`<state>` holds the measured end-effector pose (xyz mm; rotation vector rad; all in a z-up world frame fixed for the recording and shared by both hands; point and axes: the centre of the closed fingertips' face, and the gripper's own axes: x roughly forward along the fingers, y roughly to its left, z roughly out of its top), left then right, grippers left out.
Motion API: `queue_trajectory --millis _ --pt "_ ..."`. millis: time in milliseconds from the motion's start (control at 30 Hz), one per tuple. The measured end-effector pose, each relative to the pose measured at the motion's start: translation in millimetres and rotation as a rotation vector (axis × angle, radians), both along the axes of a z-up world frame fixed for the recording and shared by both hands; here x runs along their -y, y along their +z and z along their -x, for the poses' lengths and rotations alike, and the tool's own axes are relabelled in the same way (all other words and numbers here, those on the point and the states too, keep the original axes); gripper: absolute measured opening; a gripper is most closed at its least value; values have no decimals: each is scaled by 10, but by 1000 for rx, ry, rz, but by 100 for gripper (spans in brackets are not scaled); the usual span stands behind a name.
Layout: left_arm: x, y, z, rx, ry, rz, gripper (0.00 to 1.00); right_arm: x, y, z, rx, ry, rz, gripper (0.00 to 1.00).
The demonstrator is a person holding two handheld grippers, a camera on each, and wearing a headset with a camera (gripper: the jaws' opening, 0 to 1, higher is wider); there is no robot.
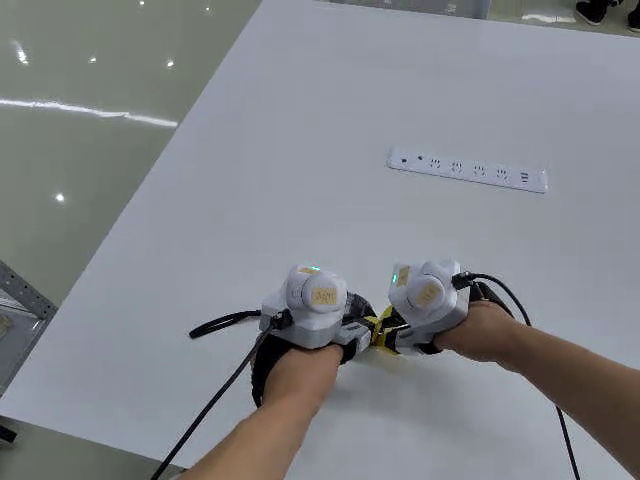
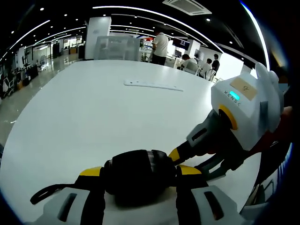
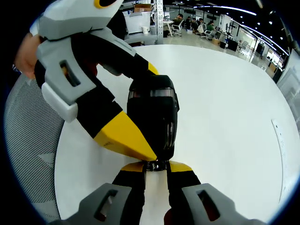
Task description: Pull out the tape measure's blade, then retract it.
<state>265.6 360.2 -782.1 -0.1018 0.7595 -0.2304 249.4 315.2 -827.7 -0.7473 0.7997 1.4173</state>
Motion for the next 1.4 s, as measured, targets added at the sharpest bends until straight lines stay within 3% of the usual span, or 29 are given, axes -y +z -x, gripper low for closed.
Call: queue_trajectory --millis 267,567,1067,1400 --pt "-36 69 14 18 -31 -16 58 17 1 -18 -2 -64 1 21" --pt "-94 81 90 10 -51 -9 65 85 11 -14 1 -133 1 31" --pt "-114 126 303 3 -104 4 78 262 201 163 -40 -264 -54 44" --pt "-166 254 459 21 -137 -2 85 363 438 269 -21 -343 -104 53"
